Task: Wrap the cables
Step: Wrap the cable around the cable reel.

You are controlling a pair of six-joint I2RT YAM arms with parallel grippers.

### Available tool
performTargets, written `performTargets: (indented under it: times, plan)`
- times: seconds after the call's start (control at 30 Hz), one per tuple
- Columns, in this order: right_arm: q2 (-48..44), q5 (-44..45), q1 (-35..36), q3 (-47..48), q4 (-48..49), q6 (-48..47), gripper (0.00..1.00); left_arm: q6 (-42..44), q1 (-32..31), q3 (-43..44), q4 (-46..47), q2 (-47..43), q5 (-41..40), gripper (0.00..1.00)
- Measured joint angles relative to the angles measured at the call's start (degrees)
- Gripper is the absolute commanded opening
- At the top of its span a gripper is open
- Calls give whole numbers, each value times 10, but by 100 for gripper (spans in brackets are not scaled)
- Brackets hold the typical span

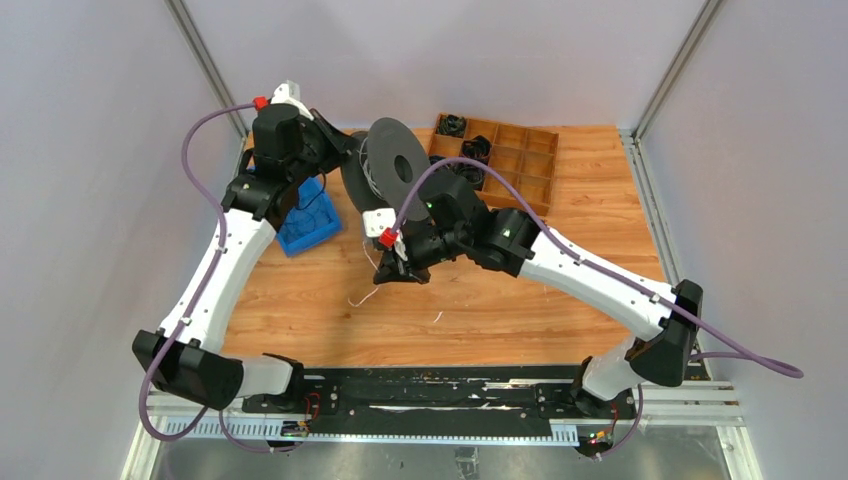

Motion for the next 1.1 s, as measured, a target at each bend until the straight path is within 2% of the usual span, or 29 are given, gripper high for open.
performTargets:
  times: [0.33,0.73,1.1]
  plan:
    - [10,77,0,105,-71,-46,1,55,-52,-17,1,-4,-28,0]
    - [24,163,-1,137,-103,-98,1,103,-93,-31,2,-8,-36,0]
    - [26,208,-29,188,-117,-129,1,145,-124,-43,4,-14,-42,0]
